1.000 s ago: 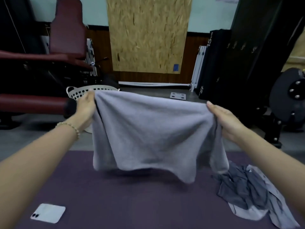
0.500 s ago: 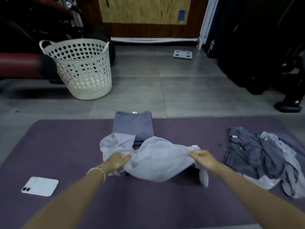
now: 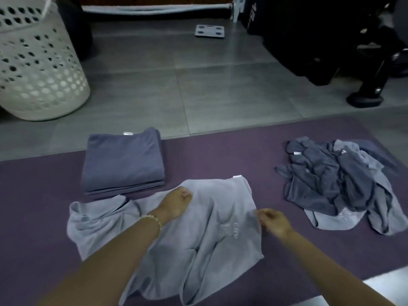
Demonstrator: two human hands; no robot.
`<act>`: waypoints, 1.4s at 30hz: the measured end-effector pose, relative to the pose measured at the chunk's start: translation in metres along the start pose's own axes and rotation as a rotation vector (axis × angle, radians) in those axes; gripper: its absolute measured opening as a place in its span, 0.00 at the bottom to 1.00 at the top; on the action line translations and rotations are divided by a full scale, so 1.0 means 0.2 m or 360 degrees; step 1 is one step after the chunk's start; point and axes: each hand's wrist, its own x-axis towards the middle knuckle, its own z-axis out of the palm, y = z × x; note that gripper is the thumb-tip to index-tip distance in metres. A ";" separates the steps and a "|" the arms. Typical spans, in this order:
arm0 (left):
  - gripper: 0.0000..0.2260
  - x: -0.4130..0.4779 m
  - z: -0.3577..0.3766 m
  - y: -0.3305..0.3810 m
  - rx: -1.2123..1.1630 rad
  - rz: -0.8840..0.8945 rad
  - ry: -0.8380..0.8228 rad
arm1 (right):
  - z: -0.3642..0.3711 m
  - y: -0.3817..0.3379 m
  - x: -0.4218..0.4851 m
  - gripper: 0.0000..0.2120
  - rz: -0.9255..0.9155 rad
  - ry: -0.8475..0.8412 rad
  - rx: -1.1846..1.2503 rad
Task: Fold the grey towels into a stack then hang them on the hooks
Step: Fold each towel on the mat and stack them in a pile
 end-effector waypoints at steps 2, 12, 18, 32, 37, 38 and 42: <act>0.15 0.14 0.13 0.07 0.0037 0.0005 -0.0025 | 0.02 0.09 0.05 0.07 0.0063 -0.0062 -0.0080; 0.25 0.58 0.53 0.16 0.0589 0.0100 -0.0180 | 0.06 0.19 0.20 0.17 0.0398 -0.0207 0.0306; 0.29 0.61 0.55 0.16 0.0688 0.0081 -0.0017 | 0.10 0.18 0.23 0.18 0.0526 -0.0445 0.0851; 0.13 0.59 0.54 0.66 -0.0805 0.0281 -0.0225 | -0.28 0.23 0.14 0.19 0.0188 0.0165 0.0907; 0.11 0.81 0.54 1.12 -0.0794 0.0531 0.0180 | -0.71 0.01 0.32 0.16 0.0042 0.0567 0.0982; 0.11 0.86 0.54 1.17 -0.0666 0.0583 0.0291 | -0.78 -0.03 0.35 0.16 0.0001 0.0650 0.1005; 0.25 0.81 0.62 1.08 0.0101 0.0526 0.0503 | -0.85 0.06 0.44 0.08 -0.0159 0.0690 0.0803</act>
